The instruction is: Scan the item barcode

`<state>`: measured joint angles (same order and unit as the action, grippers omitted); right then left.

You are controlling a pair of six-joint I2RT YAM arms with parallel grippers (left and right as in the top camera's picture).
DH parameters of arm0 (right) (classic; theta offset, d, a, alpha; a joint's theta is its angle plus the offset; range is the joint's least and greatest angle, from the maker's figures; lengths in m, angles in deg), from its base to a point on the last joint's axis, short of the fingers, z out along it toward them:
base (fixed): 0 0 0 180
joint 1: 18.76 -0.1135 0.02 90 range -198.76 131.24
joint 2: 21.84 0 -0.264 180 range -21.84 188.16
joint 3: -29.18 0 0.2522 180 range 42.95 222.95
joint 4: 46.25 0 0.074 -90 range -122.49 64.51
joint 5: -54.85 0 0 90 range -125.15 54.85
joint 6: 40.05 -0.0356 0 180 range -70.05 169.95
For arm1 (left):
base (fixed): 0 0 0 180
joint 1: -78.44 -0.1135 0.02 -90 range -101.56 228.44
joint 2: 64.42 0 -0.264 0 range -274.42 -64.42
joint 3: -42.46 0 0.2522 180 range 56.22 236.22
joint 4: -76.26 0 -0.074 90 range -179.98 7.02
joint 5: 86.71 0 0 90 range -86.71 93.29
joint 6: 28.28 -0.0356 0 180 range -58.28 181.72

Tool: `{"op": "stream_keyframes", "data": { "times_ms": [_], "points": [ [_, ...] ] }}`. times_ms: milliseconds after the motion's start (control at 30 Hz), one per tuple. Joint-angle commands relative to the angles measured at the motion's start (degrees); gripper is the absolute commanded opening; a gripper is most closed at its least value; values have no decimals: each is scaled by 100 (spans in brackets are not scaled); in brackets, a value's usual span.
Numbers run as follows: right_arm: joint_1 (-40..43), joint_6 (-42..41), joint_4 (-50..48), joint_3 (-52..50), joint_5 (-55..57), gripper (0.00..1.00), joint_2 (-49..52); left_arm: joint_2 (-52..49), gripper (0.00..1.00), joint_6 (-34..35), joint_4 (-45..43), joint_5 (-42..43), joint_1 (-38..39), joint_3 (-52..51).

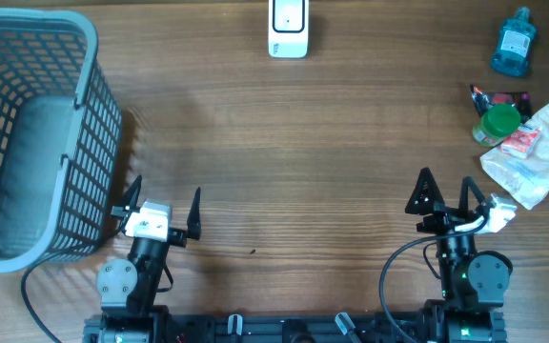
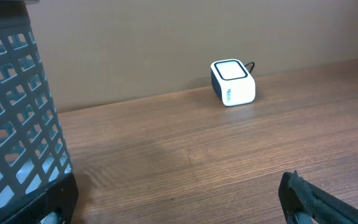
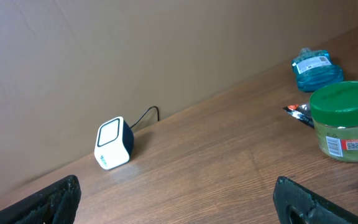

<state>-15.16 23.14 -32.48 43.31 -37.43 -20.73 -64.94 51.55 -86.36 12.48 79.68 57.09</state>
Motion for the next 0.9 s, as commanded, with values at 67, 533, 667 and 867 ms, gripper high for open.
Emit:
{"op": "stream_keyframes", "data": {
  "times_ms": [67,533,667,867],
  "points": [
    [22,901,-79,-4,575,100,-81,13,100,55,0,-74,-7,-55],
    [22,3416,-9,-4,-122,100,63,13,100,55,0,-74,-7,-55],
    [24,3414,-9,-4,-122,100,63,13,100,55,0,-74,-7,-55],
    [24,3414,-9,-4,-122,100,63,13,100,52,0,-74,-7,-55]
  ]
}}
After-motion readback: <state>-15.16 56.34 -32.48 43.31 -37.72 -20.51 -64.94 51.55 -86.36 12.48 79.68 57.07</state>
